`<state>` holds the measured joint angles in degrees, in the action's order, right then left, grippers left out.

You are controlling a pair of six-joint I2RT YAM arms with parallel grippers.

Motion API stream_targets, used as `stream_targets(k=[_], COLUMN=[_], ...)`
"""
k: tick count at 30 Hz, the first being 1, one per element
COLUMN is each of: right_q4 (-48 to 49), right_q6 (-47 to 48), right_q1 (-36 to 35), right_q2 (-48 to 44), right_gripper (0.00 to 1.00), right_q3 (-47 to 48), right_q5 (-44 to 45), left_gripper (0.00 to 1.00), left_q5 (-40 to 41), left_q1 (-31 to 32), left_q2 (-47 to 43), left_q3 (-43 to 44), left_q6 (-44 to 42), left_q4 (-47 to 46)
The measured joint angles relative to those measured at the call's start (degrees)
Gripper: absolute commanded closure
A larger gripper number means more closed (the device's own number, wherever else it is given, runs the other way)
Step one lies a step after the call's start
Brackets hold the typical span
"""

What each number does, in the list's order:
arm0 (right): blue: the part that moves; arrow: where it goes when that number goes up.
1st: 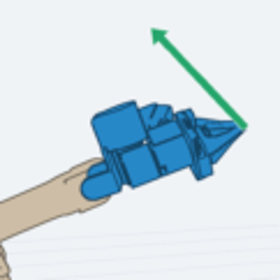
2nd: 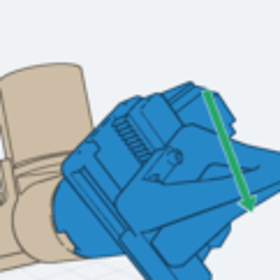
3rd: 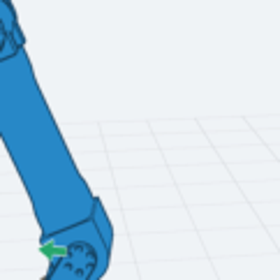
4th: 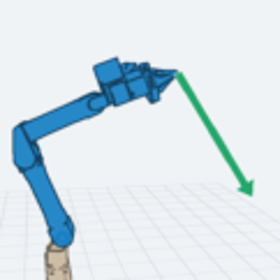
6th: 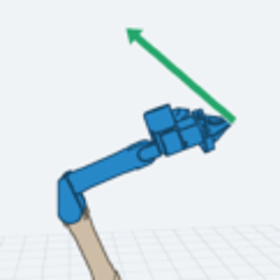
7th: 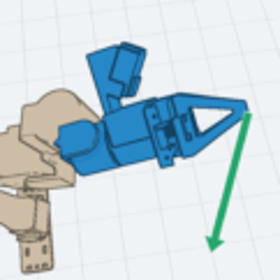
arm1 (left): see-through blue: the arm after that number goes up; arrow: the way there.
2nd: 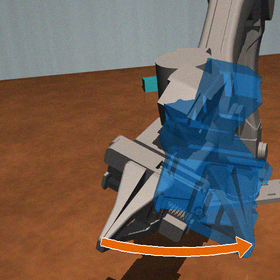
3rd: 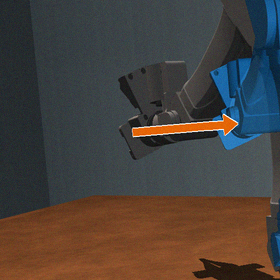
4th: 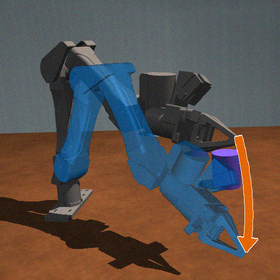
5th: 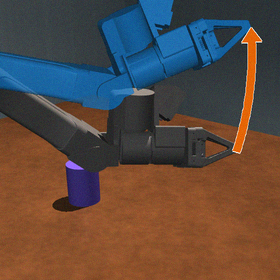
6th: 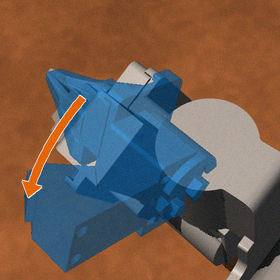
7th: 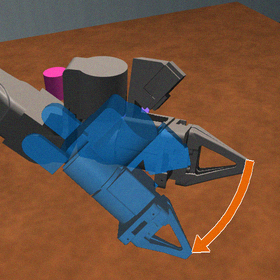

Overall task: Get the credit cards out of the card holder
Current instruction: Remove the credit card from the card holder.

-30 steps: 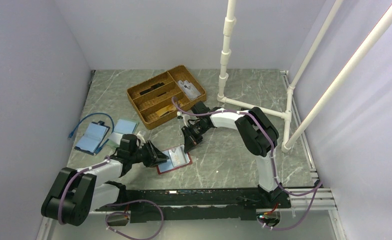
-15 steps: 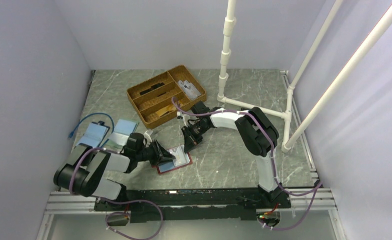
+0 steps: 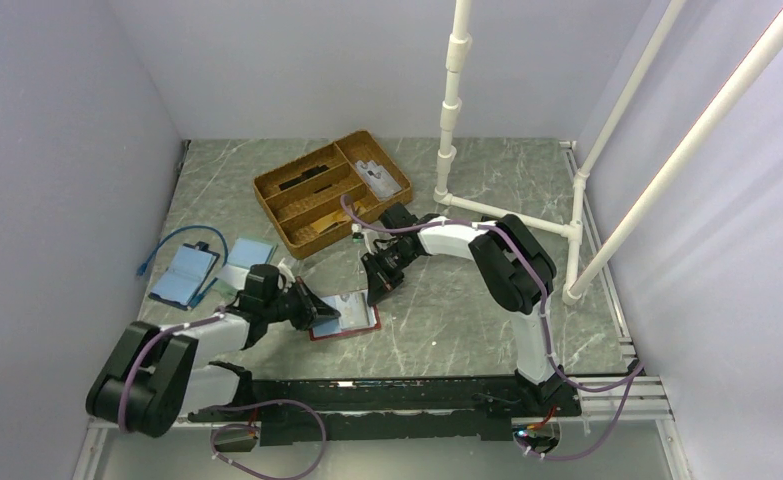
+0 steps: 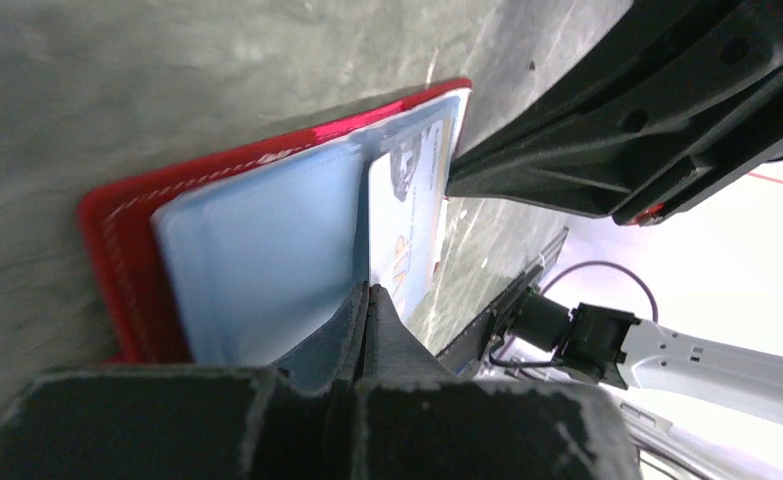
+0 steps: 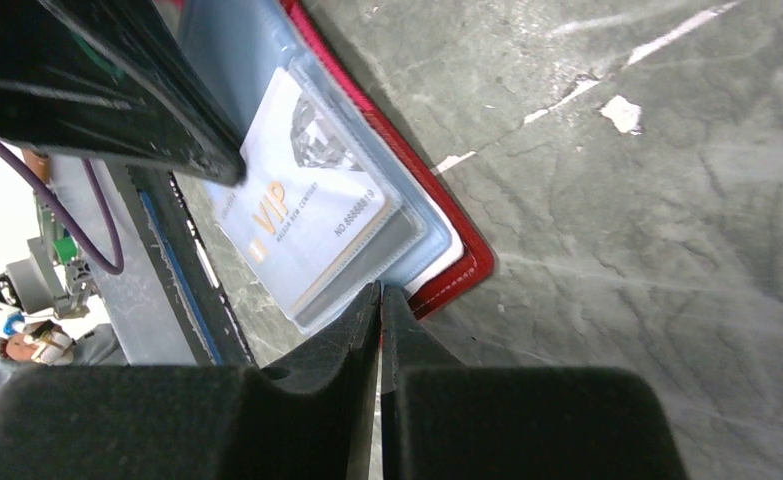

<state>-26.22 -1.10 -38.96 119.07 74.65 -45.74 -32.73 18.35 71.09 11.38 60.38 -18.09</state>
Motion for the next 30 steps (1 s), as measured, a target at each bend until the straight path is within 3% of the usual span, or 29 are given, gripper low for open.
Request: stream_targets(k=[5, 15, 30], right_q4=[-0.26, -0.35, -3.34], right_q6=[0.02, 0.24, 7.02], right_q1=[-0.22, -0.22, 0.79], right_q2=[0.0, 0.0, -2.43], right_gripper=[0.94, 0.92, 0.57], right_q3=[0.24, 0.31, 0.39], right_q5=[0.52, 0.52, -1.05], left_gripper=[1.0, 1.0, 1.0], left_q5=[0.74, 1.27, 6.21], left_q1=[-3.52, -4.48, -4.48], left_q2=[-5.44, -11.3, -31.21], left_q3=[-1.16, -1.44, -1.05], left_q6=[-1.77, -2.97, -7.56], left_q4=[6.45, 13.73, 27.12])
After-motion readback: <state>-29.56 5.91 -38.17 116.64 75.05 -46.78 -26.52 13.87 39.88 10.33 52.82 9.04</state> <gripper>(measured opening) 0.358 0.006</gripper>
